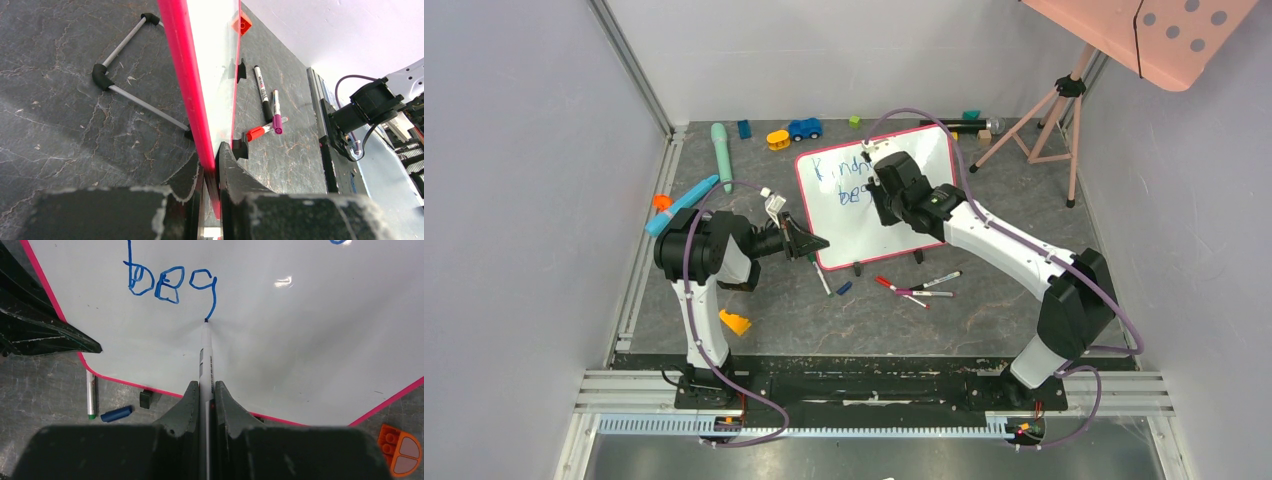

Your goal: Write a sentence on the whiteboard

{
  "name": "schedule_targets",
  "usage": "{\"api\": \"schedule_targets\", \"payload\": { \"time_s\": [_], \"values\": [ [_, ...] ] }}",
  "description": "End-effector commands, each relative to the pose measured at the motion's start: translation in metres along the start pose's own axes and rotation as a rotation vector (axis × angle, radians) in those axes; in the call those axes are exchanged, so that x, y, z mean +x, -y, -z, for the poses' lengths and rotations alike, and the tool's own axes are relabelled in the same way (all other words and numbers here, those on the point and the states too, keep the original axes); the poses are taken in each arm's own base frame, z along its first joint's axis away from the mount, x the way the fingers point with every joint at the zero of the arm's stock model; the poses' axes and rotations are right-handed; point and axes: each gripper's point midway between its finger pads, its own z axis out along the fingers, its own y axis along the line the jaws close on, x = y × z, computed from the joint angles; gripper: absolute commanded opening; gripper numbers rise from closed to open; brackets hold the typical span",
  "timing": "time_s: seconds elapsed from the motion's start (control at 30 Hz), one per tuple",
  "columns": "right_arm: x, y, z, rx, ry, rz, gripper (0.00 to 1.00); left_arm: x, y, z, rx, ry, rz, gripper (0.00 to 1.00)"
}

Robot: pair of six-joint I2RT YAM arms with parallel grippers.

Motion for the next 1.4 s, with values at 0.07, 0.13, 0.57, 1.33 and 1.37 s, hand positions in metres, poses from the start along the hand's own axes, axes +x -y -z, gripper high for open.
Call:
{"api": "schedule_targets", "payload": {
  "time_s": [0.07, 0.13, 0.57, 1.33, 1.37],
  "values": [
    [-0.008, -0.005, 0.000, -0.040, 0.045, -0.026, 0.00, 0.000, -0.023, 0.002, -0.076, 0.037, -0.206, 0.05],
    [-0.011, -0.006, -0.001, -0.051, 0.052, -0.028, 0.00, 0.000, -0.023, 0.002, -0.078, 0.038, -0.206, 0.05],
    [-0.043, -0.011, 0.016, -0.092, 0.140, -0.042, 0.00, 0.000, -0.023, 0.002, -0.078, 0.038, -0.208, 0.05],
    [-0.053, 0.025, 0.021, -0.061, 0.164, -0.093, 0.00, 0.000, -0.024, 0.002, -0.080, 0.038, -0.201, 0.05],
    [-0.053, 0.026, 0.021, -0.060, 0.164, -0.087, 0.00, 0.000, -0.024, 0.002, -0.080, 0.038, -0.202, 0.05]
  ]
}}
